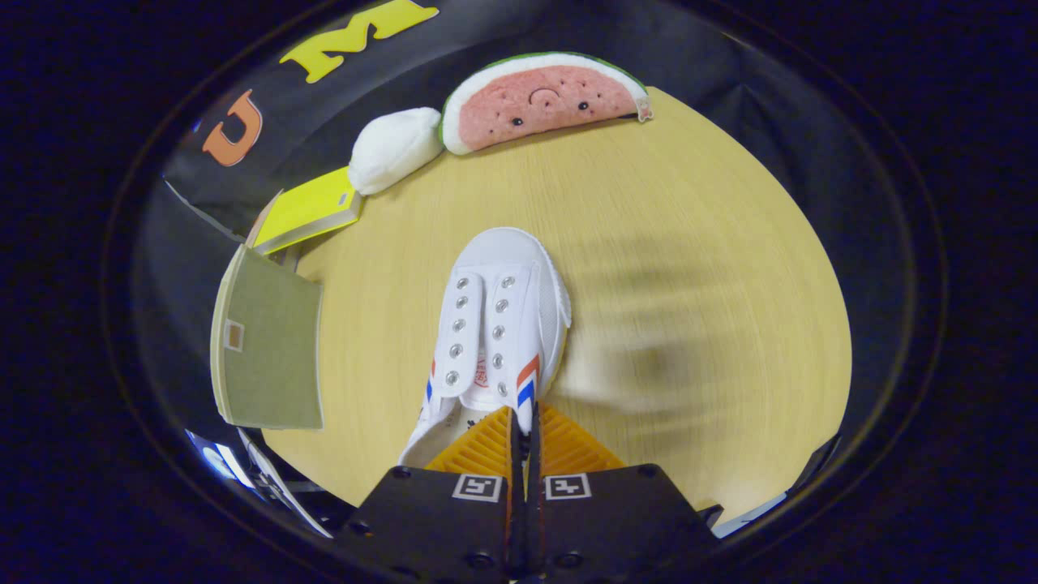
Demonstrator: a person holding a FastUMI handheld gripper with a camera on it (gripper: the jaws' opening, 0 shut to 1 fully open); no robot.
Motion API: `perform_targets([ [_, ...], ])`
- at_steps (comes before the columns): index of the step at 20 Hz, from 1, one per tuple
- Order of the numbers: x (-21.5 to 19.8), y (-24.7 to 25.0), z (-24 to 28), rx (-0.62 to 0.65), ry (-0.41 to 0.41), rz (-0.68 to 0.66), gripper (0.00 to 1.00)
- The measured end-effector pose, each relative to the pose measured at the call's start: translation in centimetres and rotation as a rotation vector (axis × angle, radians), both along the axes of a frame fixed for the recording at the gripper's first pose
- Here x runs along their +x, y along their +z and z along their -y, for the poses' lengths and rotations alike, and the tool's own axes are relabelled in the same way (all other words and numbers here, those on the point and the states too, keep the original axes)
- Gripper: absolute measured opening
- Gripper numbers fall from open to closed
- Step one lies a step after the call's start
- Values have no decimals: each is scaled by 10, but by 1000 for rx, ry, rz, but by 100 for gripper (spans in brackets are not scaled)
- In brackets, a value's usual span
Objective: Open the storage box then place both shoes into the box .Put the left shoe in first, then the right shoe, with the right side of both shoes facing outward in a uniform manner.
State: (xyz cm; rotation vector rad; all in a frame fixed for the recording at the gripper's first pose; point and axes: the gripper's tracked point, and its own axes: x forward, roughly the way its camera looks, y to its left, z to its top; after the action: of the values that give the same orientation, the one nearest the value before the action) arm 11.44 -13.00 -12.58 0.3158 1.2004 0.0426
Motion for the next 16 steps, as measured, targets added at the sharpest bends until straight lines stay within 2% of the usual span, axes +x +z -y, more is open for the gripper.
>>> perform_targets([
  [4,-10,40,-31,69,-4,48,6],
  [10,-22,112,-84,120,52,125,6],
  [16,-26,165,-139,124,92,179,6],
])
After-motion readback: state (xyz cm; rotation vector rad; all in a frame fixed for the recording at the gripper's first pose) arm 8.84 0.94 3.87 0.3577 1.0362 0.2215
